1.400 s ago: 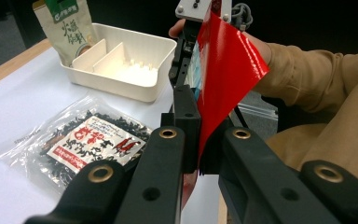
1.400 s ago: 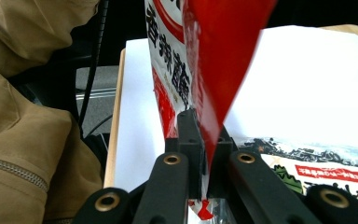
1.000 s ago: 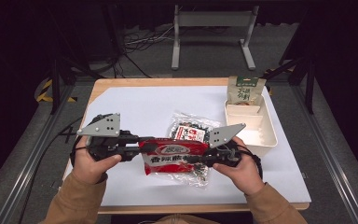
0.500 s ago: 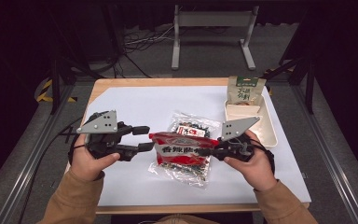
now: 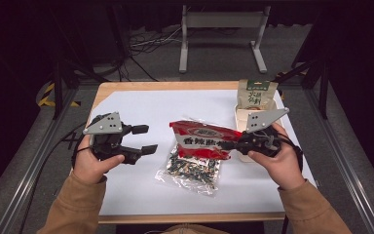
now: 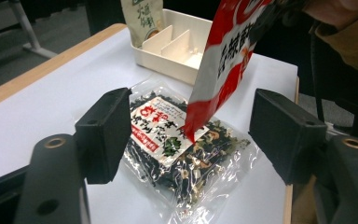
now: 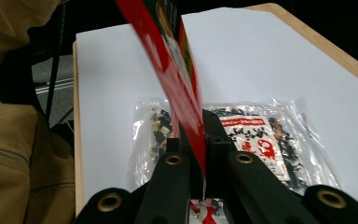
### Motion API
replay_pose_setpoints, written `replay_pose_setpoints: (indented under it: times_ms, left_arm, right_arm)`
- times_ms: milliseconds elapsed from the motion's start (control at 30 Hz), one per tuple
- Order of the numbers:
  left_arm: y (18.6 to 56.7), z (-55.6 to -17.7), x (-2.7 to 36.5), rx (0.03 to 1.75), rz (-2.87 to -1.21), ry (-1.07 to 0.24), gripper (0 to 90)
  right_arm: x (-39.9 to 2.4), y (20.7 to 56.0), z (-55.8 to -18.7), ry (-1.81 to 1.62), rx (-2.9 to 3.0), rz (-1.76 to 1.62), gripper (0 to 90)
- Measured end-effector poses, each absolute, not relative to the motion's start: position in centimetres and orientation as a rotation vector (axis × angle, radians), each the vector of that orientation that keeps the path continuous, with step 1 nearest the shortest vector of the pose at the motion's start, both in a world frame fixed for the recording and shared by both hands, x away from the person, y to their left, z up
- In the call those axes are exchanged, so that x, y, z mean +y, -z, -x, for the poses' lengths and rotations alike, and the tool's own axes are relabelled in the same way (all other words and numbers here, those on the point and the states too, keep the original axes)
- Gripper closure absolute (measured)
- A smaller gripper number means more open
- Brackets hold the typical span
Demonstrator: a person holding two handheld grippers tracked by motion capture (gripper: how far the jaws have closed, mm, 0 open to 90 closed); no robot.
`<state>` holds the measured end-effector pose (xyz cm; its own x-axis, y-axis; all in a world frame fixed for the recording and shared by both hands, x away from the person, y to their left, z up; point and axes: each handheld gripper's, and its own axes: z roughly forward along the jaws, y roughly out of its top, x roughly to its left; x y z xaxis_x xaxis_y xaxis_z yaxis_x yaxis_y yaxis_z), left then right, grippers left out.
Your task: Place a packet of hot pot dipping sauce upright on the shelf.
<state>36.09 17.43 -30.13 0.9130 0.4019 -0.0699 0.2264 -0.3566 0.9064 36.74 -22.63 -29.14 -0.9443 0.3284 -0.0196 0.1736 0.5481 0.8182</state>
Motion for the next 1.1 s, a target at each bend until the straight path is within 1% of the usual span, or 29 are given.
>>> replay_pose_setpoints:
  times_ms: [100,233,267,433,1100]
  left_arm:
    - [30.4,-36.5,17.6,0.47,-1.959,-0.208,26.2]
    - [30.9,-37.0,17.8,0.489,-1.958,-0.224,20.9]
    - [30.9,-37.0,17.8,0.501,-1.957,-0.209,20.0]
    - [31.2,-37.3,17.9,0.519,-1.947,-0.223,16.7]
    - [32.4,-38.7,19.2,0.603,-1.968,-0.258,13.5]
  right_arm:
    - [-23.1,28.5,-37.0,-1.342,2.601,-0.444,89.1]
    - [-23.8,27.5,-37.4,-1.329,2.584,-0.472,89.1]
    - [-23.9,27.3,-37.5,-1.326,2.58,-0.475,89.2]
    - [-24.7,26.4,-37.9,-1.318,2.56,-0.499,89.1]
    - [-28.7,24.1,-40.3,-1.234,2.477,-0.637,89.1]
